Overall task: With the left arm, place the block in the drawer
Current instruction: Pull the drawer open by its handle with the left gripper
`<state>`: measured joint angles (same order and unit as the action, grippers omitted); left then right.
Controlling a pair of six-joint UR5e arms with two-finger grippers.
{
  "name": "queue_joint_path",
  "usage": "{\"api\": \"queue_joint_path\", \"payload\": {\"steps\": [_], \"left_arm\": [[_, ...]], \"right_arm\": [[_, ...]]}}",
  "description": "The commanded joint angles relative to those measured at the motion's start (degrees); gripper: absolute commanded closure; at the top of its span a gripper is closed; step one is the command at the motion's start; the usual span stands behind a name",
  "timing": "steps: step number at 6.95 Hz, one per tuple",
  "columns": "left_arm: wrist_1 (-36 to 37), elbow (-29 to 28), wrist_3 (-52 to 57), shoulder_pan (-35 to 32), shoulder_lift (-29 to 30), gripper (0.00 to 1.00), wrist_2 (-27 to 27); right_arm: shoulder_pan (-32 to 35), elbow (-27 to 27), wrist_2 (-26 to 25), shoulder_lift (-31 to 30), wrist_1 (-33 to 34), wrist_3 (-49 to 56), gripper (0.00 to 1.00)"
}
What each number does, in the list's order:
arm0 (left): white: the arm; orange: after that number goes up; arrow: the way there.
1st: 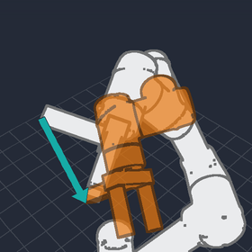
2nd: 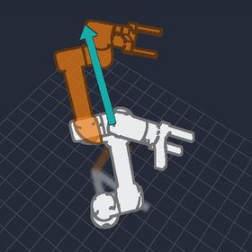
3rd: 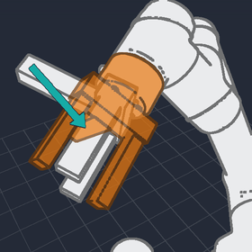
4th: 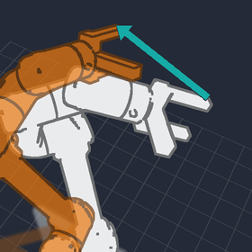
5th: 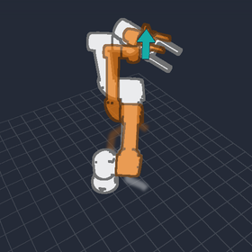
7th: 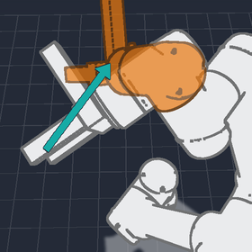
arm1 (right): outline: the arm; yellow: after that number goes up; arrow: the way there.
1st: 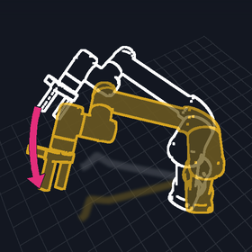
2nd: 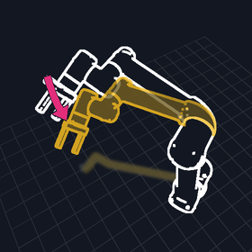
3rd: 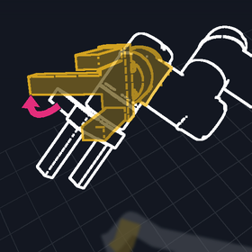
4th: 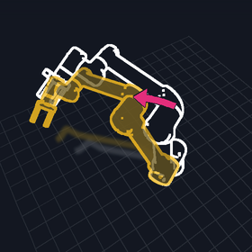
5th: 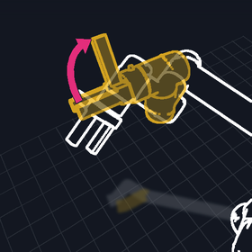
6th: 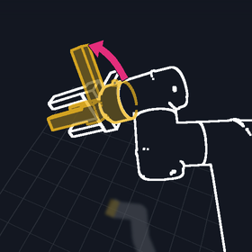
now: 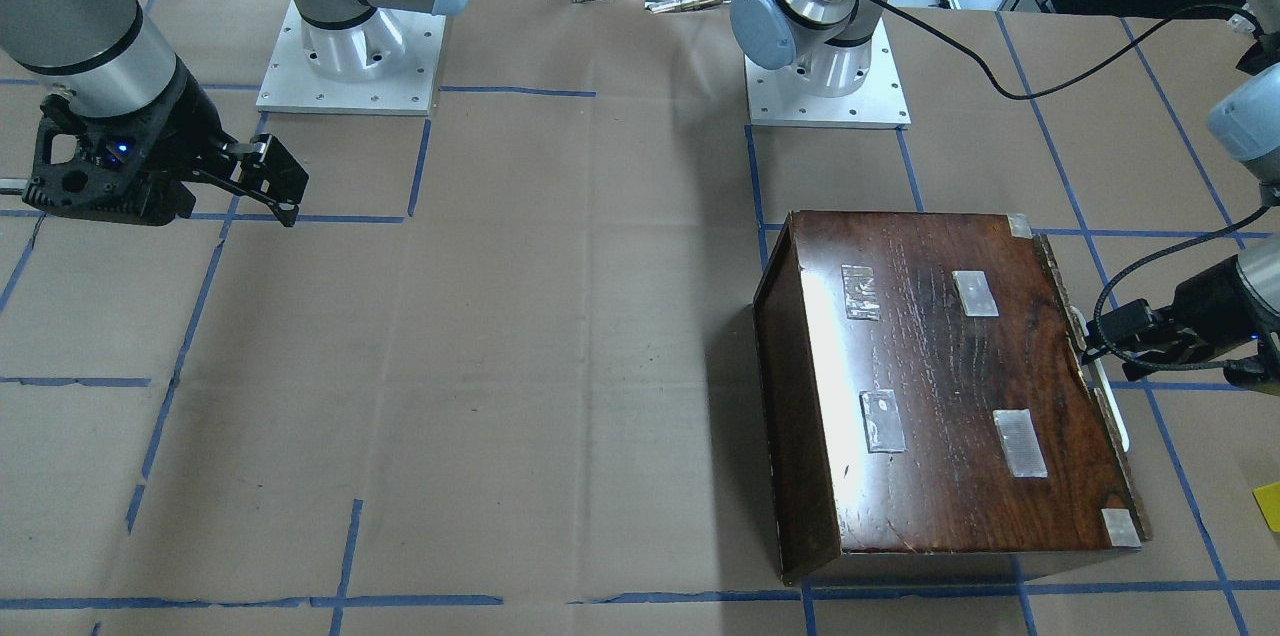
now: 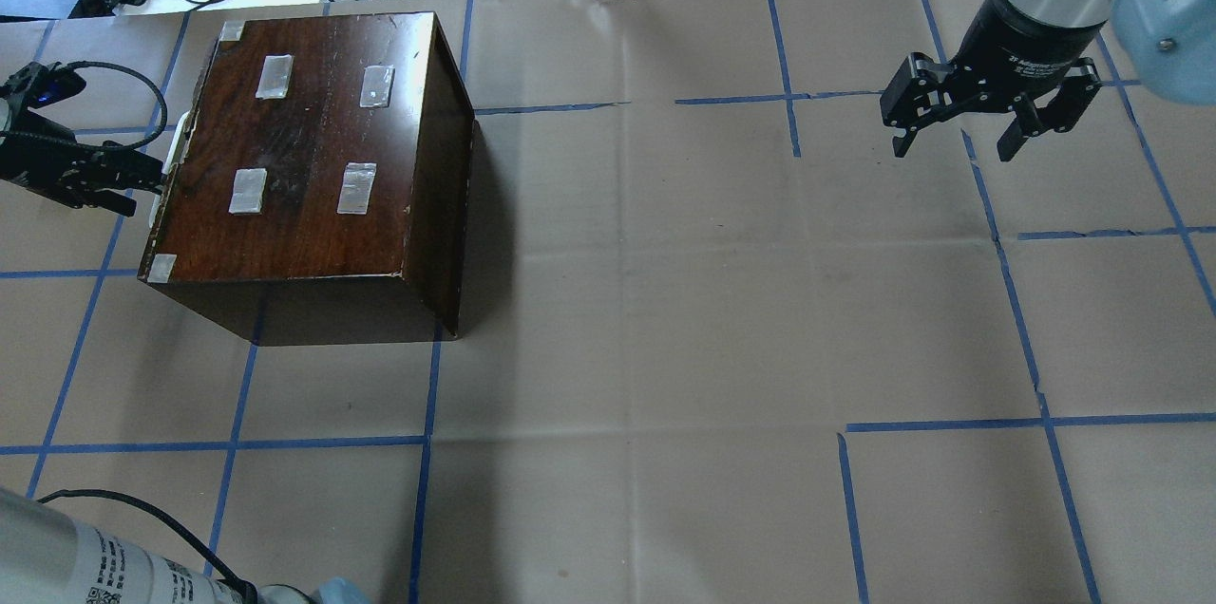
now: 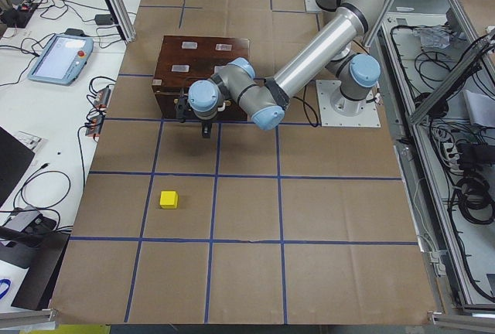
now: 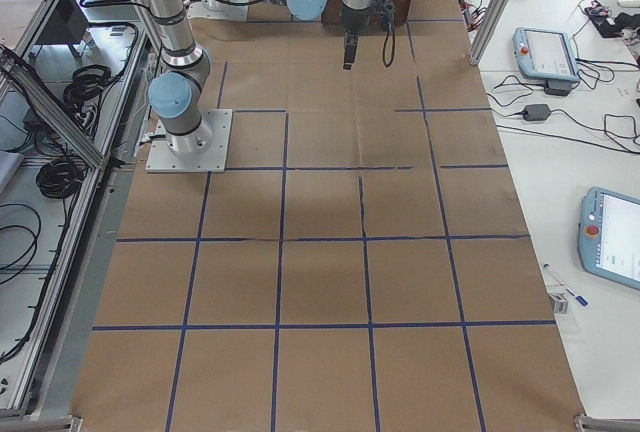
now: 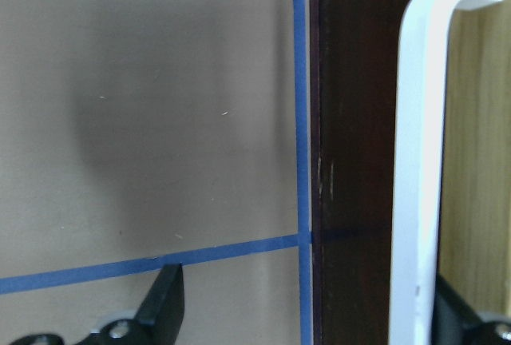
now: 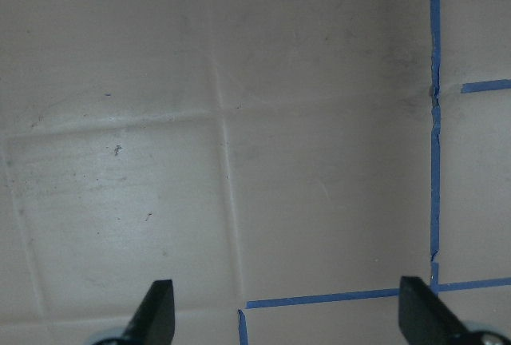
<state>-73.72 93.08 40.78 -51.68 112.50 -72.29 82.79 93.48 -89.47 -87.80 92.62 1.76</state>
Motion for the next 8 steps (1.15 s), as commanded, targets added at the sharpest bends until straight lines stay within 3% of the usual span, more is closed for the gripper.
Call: {"api": "queue_joint_path", "payload": {"steps": [1,8], "left_arm": [[1.3,0.1,0.0,0.3,-0.1,0.01,-0.7],[3.6,-1.0,0.1,3.0,0.9,0.01,-4.3]], "right_arm": [[0.0,0.0,0.0,0.0,0.0,0.0,0.00],[0.0,0.0,0.0,0.0,-0.1,0.0,0.00]]}}
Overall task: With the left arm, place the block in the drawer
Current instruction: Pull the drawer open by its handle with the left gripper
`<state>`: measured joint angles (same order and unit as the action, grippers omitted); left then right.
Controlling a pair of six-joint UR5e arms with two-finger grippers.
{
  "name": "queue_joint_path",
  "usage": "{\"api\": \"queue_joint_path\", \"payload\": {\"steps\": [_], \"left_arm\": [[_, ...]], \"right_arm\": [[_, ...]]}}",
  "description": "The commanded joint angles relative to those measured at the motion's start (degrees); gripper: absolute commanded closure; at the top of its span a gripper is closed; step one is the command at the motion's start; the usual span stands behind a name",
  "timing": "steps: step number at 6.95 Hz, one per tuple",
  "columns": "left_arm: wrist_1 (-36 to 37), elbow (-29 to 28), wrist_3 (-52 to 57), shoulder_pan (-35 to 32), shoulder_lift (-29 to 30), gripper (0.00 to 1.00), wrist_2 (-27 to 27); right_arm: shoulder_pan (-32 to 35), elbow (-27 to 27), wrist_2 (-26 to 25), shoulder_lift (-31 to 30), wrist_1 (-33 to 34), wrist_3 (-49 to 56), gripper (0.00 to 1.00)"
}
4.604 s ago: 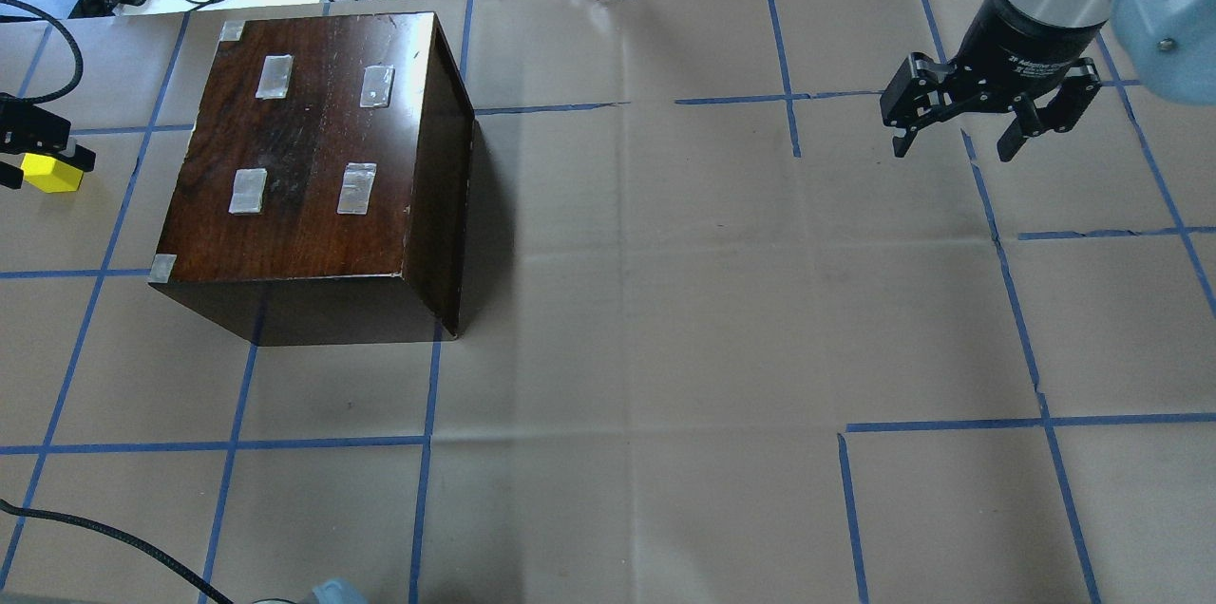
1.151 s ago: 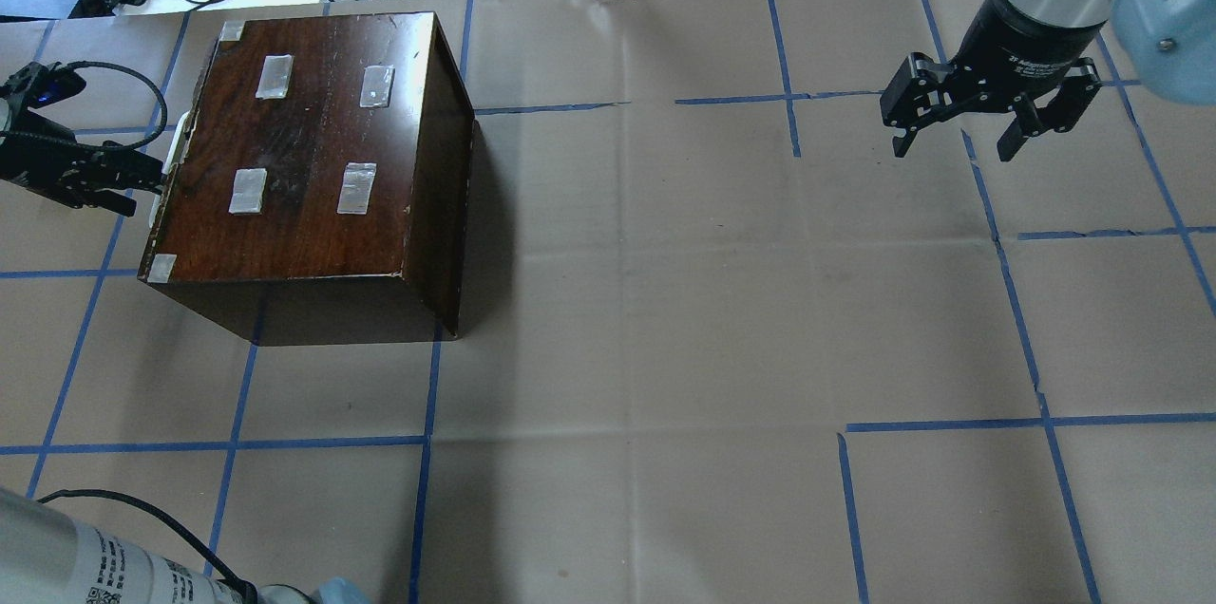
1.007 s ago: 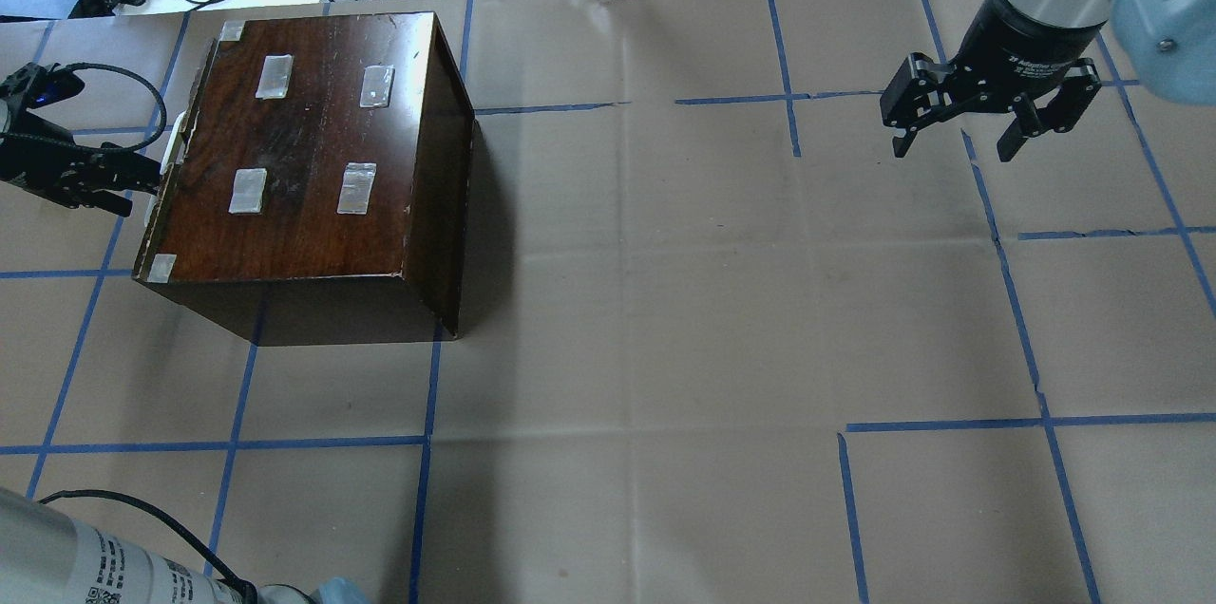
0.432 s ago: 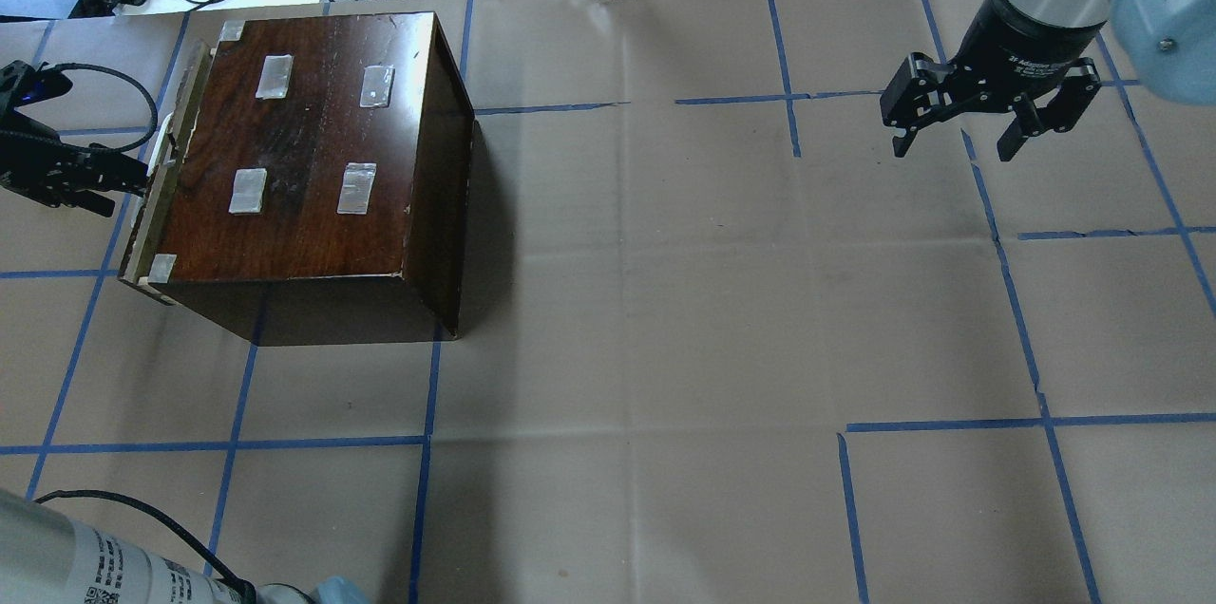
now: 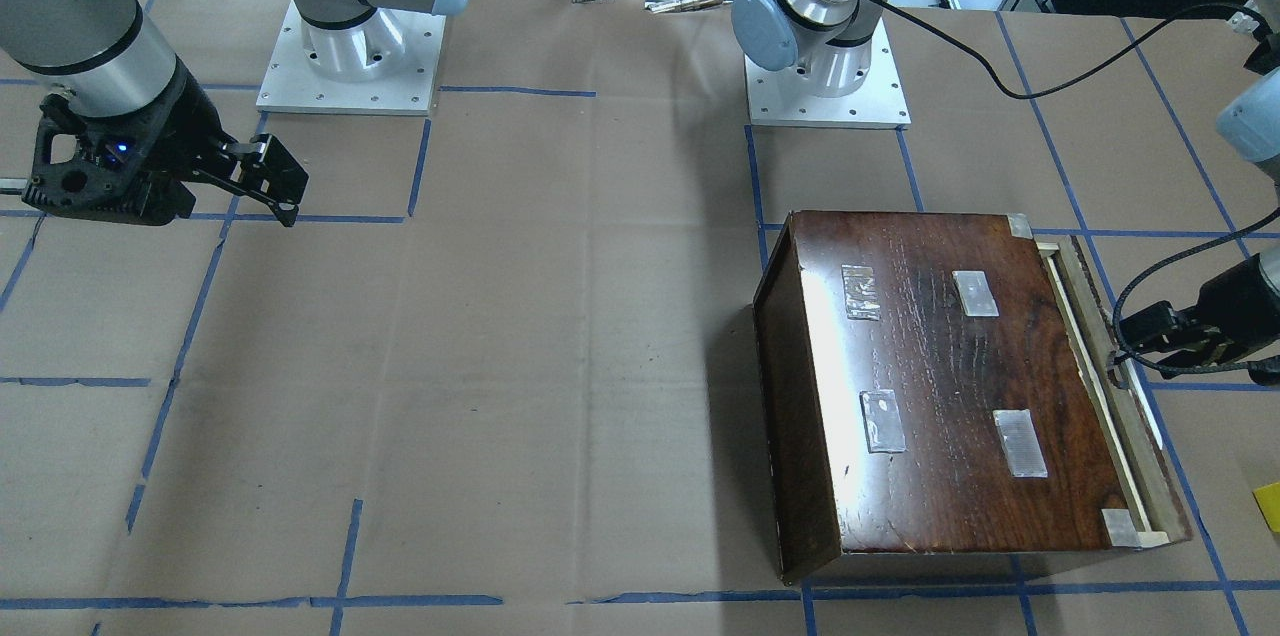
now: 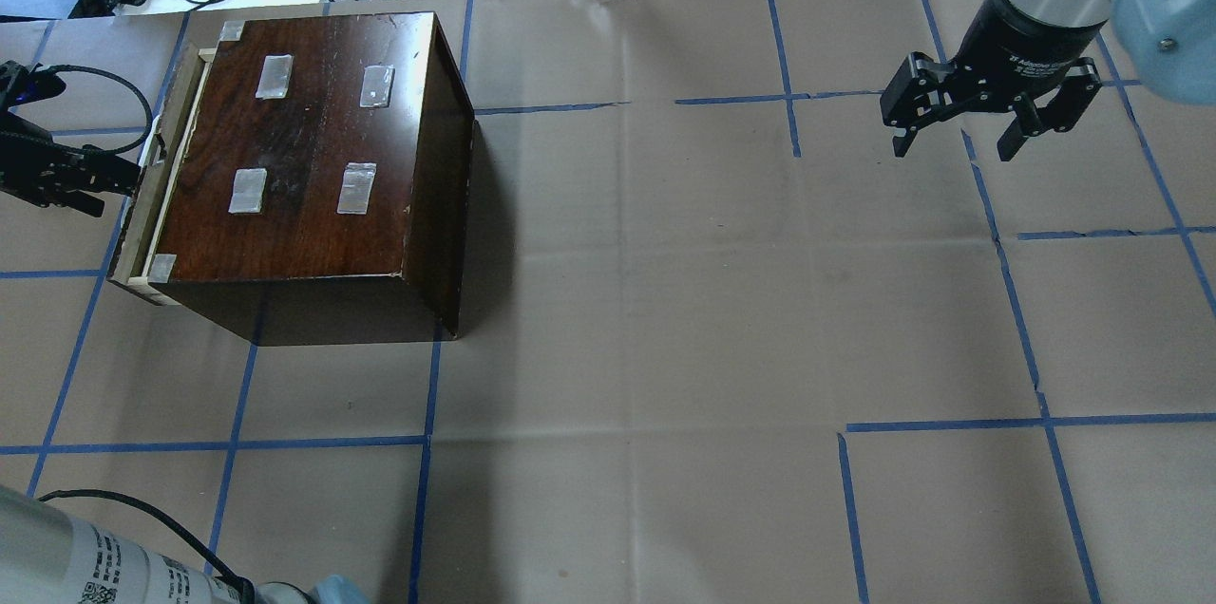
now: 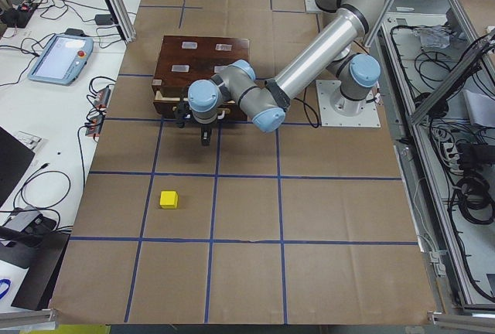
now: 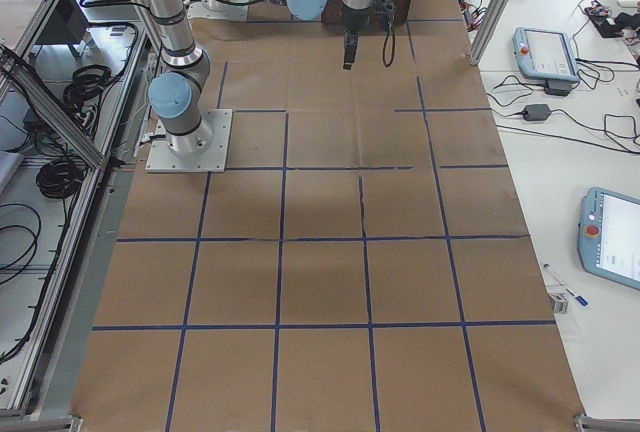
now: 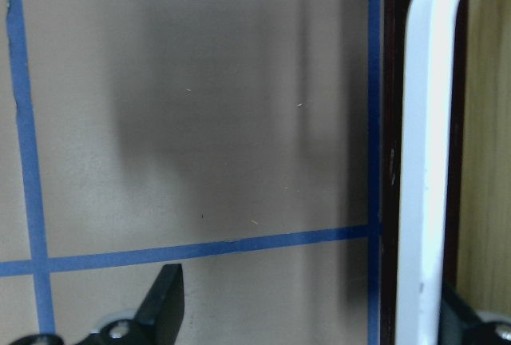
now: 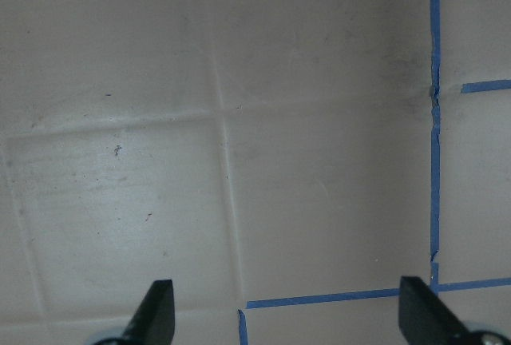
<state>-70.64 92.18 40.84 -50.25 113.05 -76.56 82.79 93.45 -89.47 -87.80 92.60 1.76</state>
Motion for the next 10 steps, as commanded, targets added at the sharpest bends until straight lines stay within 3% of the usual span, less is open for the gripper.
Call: {"api": "queue_joint_path", "payload": {"steps": [1,6,10], "left_arm": [[0.6,-0.2,0.1,2.3,0.3,0.01,-0.1],[3.4,-0.4,0.2,2.7,0.2,0.01,-0.2],[4.2,-0.7,1.5,4.1,0.5,0.01,-3.2]], "right_arm": [[0.0,0.0,0.0,0.0,0.0,0.0,0.00],[0.0,0.0,0.0,0.0,0.0,0.0,0.00],[0.0,0.1,0.0,0.0,0.0,0.0,0.00]]}}
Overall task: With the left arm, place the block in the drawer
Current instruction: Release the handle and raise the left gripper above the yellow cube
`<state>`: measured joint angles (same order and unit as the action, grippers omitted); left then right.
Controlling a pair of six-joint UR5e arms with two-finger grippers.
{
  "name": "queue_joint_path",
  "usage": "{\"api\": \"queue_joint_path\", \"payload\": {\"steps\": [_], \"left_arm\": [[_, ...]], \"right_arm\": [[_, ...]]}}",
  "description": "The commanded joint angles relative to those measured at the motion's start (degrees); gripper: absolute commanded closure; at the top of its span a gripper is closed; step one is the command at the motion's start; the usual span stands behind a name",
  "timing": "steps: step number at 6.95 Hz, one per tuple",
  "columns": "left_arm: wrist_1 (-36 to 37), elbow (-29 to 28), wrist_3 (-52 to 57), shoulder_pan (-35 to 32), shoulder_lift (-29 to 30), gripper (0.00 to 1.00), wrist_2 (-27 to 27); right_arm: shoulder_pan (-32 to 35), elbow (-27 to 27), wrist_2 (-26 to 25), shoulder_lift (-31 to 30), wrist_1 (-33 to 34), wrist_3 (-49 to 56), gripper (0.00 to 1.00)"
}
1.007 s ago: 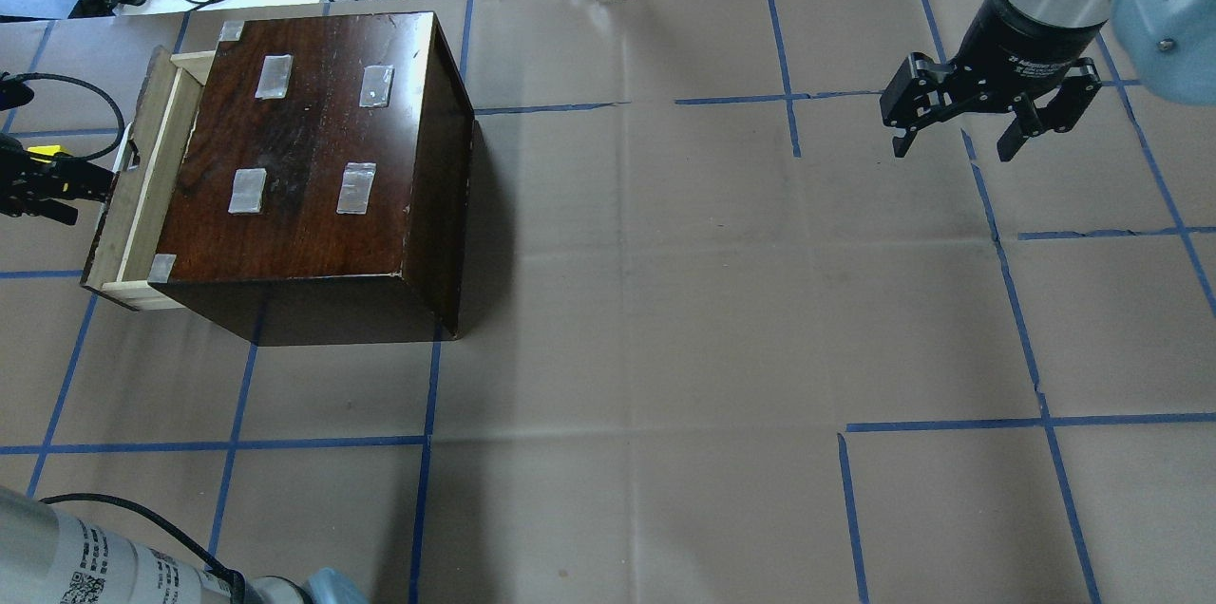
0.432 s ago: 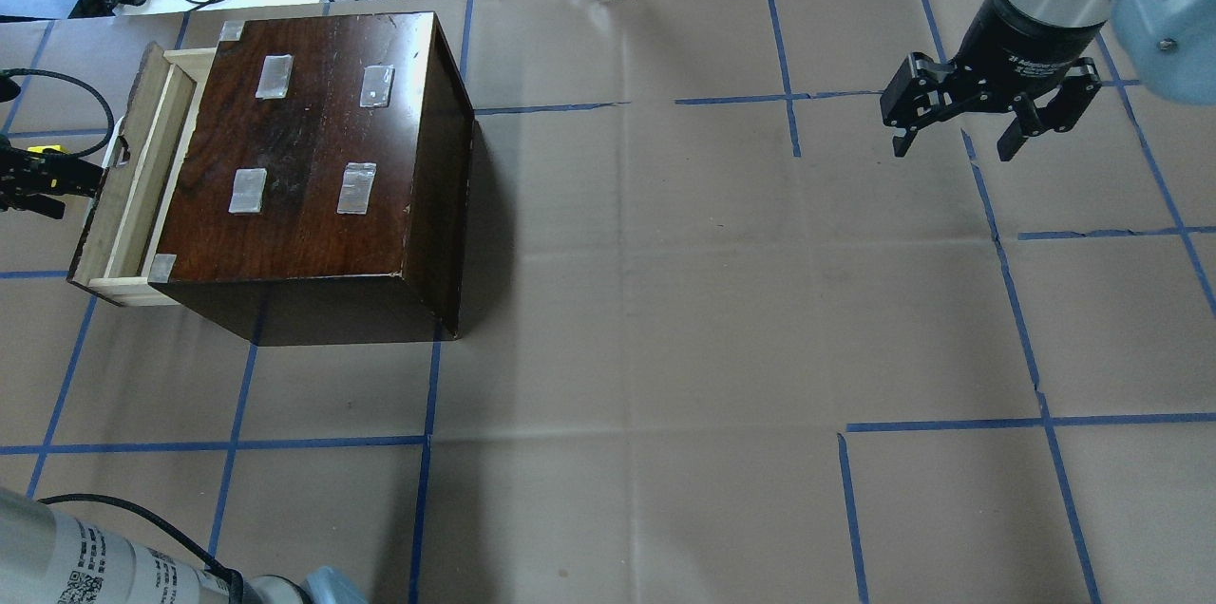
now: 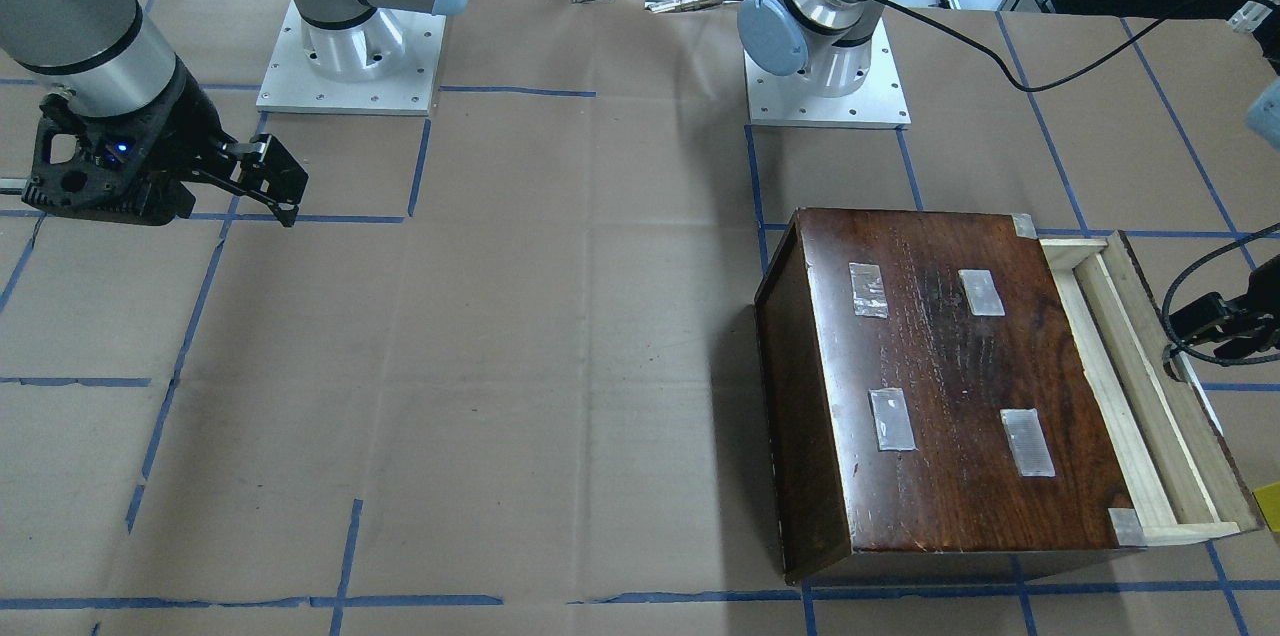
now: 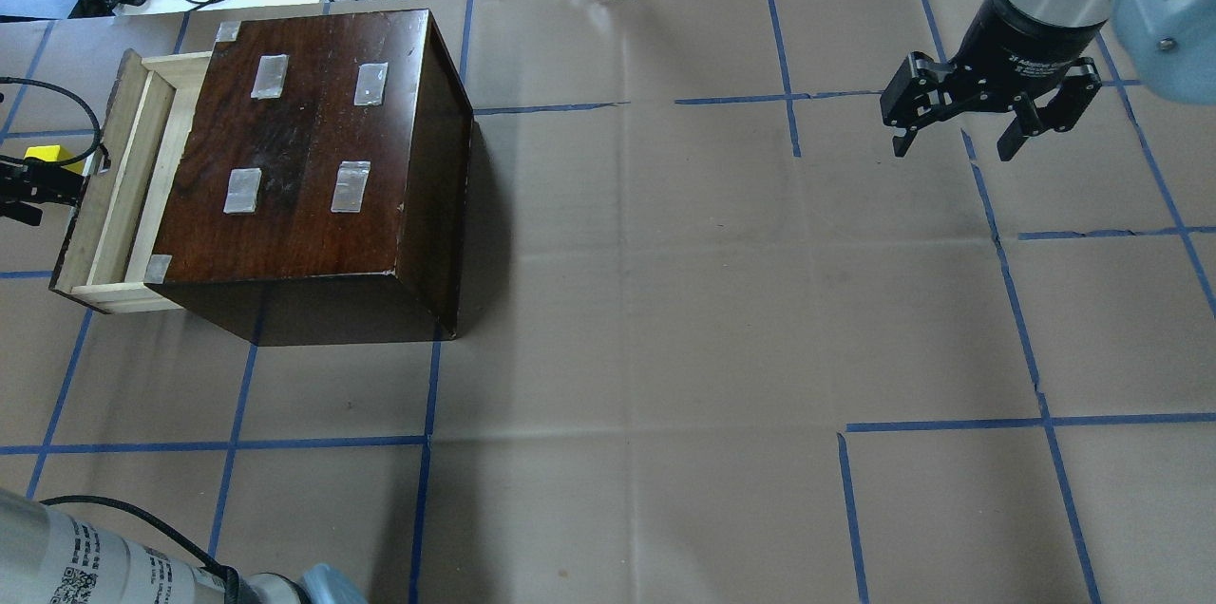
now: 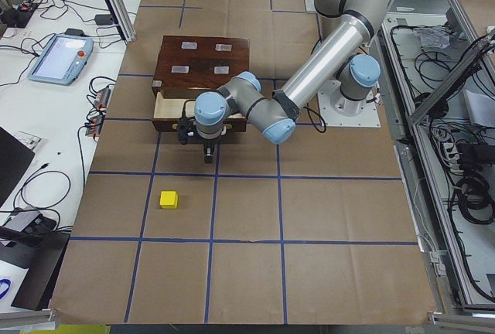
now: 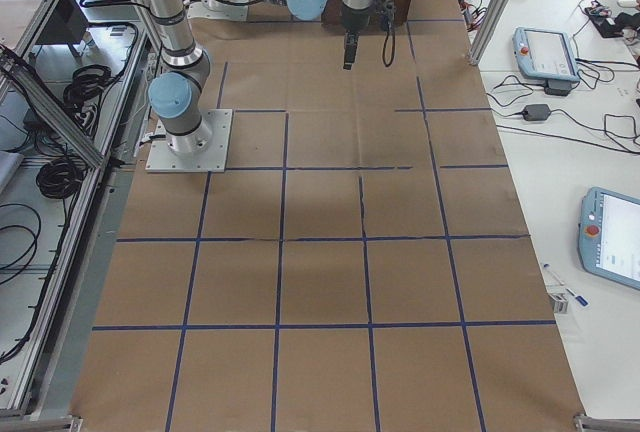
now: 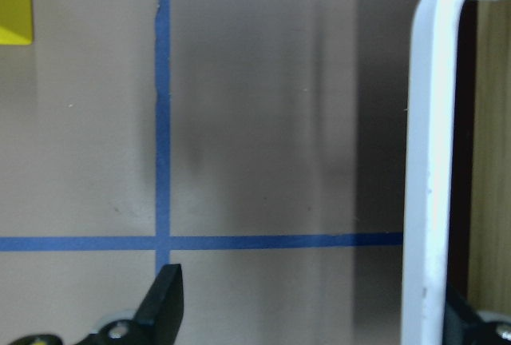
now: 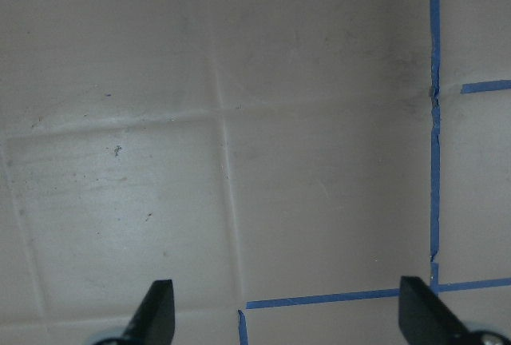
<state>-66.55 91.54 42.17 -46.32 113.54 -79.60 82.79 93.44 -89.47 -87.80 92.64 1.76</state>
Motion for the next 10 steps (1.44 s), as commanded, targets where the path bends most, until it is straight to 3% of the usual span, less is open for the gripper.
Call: {"api": "queue_joint_path", "payload": {"steps": [1,8,10], "left_arm": [[0.0,-0.1,0.1,0.3,0.0,0.01,-0.2],[-1.1,-0.7,-0.6,0.2,-3.2,0.01,-0.6],[-1.0,-0.7,-0.6,0.2,-1.8,0.01,-0.2]], "right_arm": [[0.0,0.0,0.0,0.0,0.0,0.0,0.00],[0.0,0.1,0.0,0.0,0.0,0.0,0.00],[0.0,0.1,0.0,0.0,0.0,0.0,0.00]]}}
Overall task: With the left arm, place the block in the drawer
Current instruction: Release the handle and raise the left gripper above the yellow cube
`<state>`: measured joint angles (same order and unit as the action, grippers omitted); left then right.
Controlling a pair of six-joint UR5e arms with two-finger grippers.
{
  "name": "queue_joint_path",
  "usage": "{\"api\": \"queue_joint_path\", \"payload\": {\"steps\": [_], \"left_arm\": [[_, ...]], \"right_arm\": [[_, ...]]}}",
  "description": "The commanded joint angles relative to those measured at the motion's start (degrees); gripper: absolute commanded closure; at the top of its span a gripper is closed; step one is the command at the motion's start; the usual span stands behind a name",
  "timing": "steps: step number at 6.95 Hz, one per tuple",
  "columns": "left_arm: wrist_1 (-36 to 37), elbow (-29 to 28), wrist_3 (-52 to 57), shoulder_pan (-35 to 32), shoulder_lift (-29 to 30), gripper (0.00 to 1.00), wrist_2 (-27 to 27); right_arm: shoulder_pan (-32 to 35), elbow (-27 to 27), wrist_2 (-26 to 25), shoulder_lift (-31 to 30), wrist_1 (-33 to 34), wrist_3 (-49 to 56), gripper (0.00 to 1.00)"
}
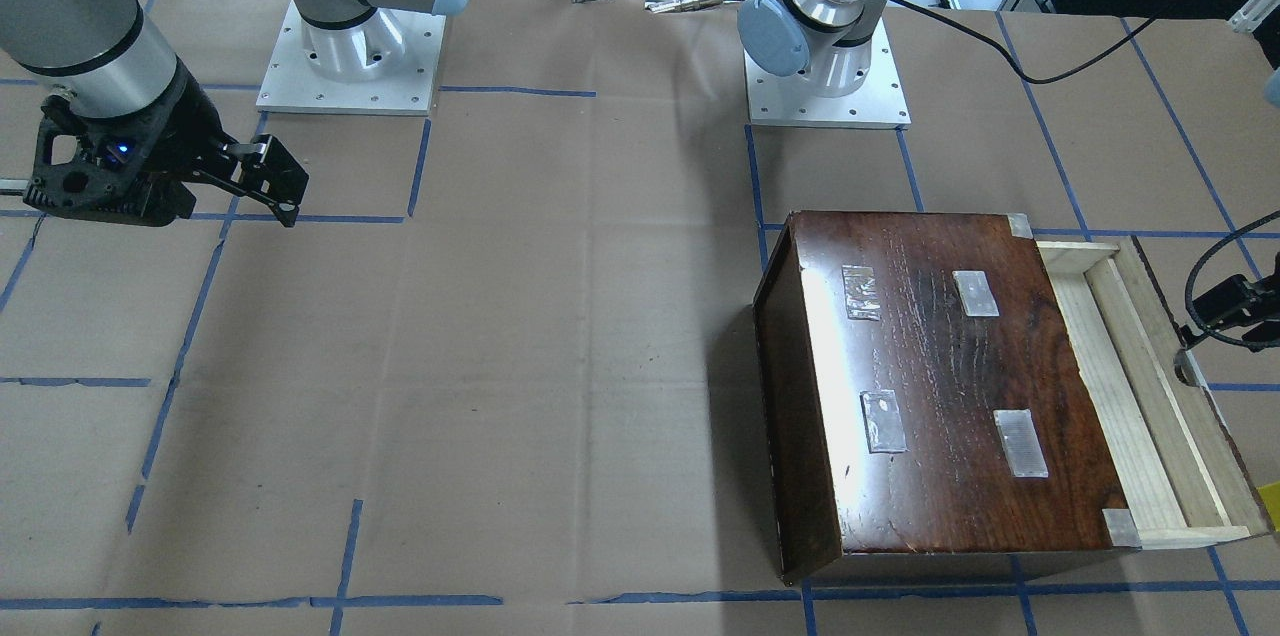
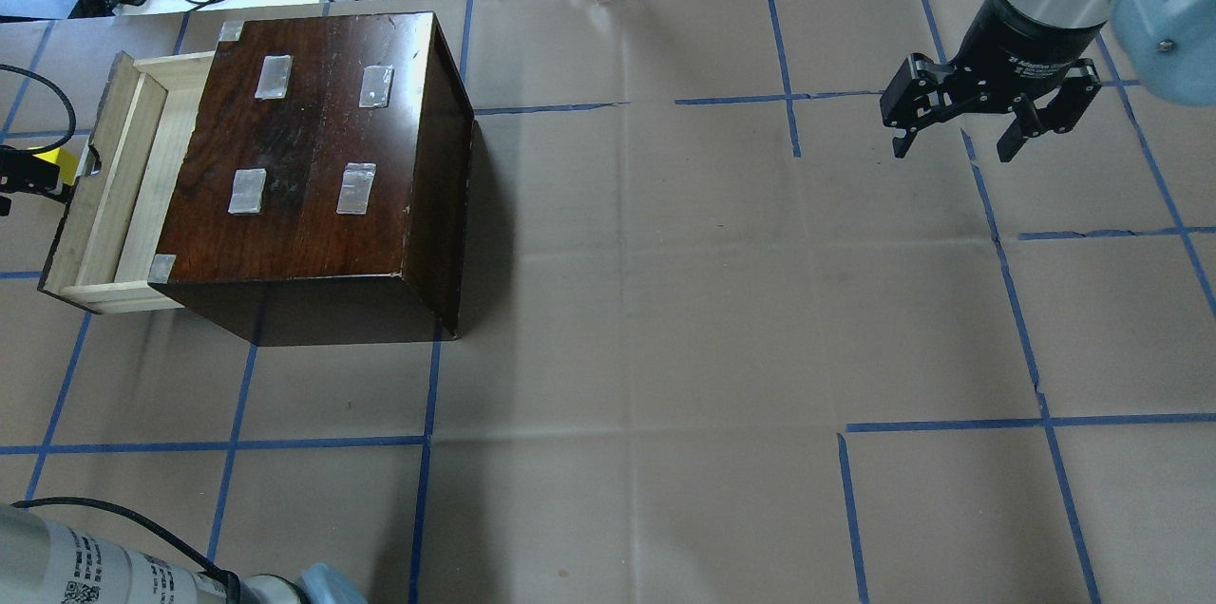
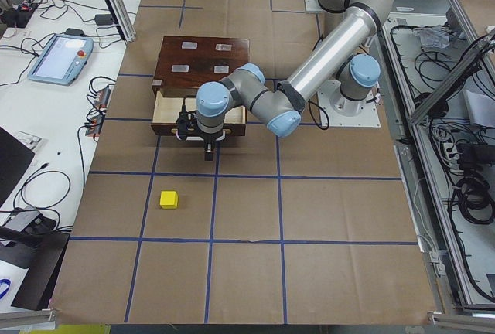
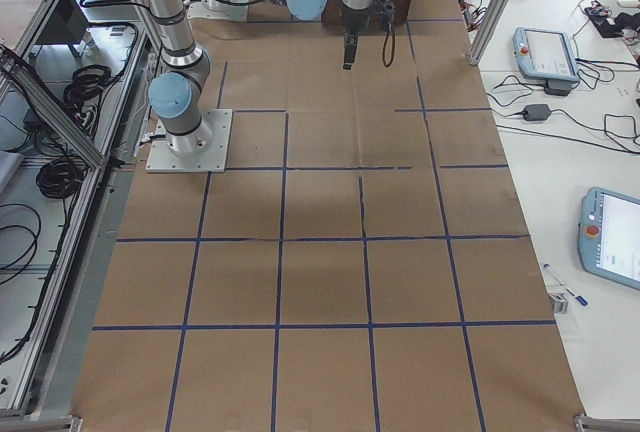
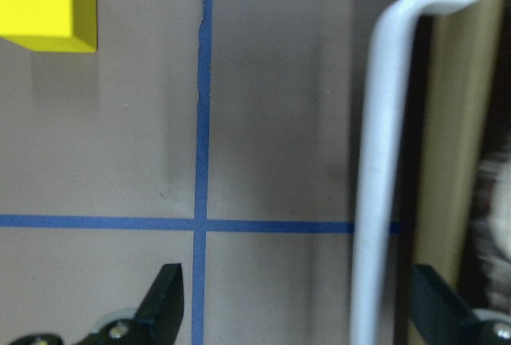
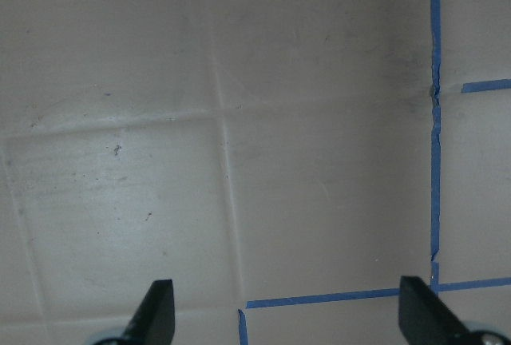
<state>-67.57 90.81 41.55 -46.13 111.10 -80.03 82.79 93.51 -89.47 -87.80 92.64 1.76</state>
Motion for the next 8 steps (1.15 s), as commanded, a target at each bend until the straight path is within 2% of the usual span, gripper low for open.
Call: {"api": "queue_joint_path", "payload": {"steps": [1,4,6,8], "left_arm": [[0.0,0.0,-0.1,0.0,0.5,0.01,0.2],[-1.6,-0.7,-0.1,0.1,-2.2,0.01,-0.1],[-5.6,-5.8,0.1,1.1,-2.5,0.01,-3.3],[-6.4,-10.6,0.5,1.5,0.9,0.01,-3.5]], "right_arm": [[0.0,0.0,0.0,0.0,0.0,0.0,0.00],[0.0,-0.1,0.0,0.0,0.0,0.0,0.00],[0.0,-0.1,0.0,0.0,0.0,0.0,0.00],[0.0,0.0,0.0,0.0,0.0,0.0,0.00]]}}
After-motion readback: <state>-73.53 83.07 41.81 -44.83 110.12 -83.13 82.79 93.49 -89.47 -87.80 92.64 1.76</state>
